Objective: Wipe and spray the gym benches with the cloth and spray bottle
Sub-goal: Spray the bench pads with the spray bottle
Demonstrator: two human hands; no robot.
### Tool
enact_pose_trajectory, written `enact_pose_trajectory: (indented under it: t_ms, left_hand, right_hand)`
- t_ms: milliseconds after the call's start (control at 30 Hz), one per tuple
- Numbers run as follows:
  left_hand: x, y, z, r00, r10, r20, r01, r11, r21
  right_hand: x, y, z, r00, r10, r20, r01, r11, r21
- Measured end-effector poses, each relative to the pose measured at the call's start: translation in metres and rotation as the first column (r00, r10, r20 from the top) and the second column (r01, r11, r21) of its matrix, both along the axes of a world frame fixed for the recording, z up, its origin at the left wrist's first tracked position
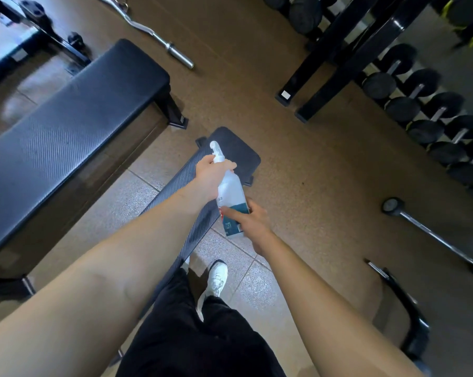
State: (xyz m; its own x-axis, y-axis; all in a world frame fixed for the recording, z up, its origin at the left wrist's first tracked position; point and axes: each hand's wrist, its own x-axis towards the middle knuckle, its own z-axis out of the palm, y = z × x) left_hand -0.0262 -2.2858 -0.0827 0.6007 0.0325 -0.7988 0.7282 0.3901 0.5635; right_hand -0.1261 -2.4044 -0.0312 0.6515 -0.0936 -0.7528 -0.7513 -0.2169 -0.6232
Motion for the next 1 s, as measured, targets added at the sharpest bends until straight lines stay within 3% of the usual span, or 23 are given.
enact_pose_trajectory:
  t_ms: [267, 400, 600, 733, 1000]
  left_hand:
    - [-0.008, 0.02, -0.003, 1.0, 0.007, -0.009, -0.008, 0.995, -0.096]
    - [-0.025, 0.033, -0.007, 0.998, 0.044, 0.043, -0.04, 0.996, -0.077]
    - [-0.058, 0.046, -0.01, 0.989, 0.135, -0.06, -0.137, 0.99, -0.034]
    - [-0.089, 0.047, -0.002, 0.985, 0.171, 0.009, -0.17, 0.984, -0.044]
    - [-0.174, 0.061, 0.009, 0.97, 0.241, -0.018, -0.239, 0.967, 0.094]
  right_hand:
    - [-0.002, 0.011, -0.003, 0.998, 0.053, -0.012, -0.054, 0.998, -0.028]
    - [-0.011, 0.02, -0.008, 0.997, 0.076, -0.026, -0.077, 0.997, -0.018]
    - [-0.043, 0.03, -0.019, 0.989, 0.149, 0.003, -0.149, 0.989, -0.023]
    - [-0.071, 0.033, -0.021, 0.989, 0.15, 0.012, -0.15, 0.989, 0.009]
    - [-0.15, 0.042, -0.018, 0.976, 0.208, 0.065, -0.211, 0.977, 0.043]
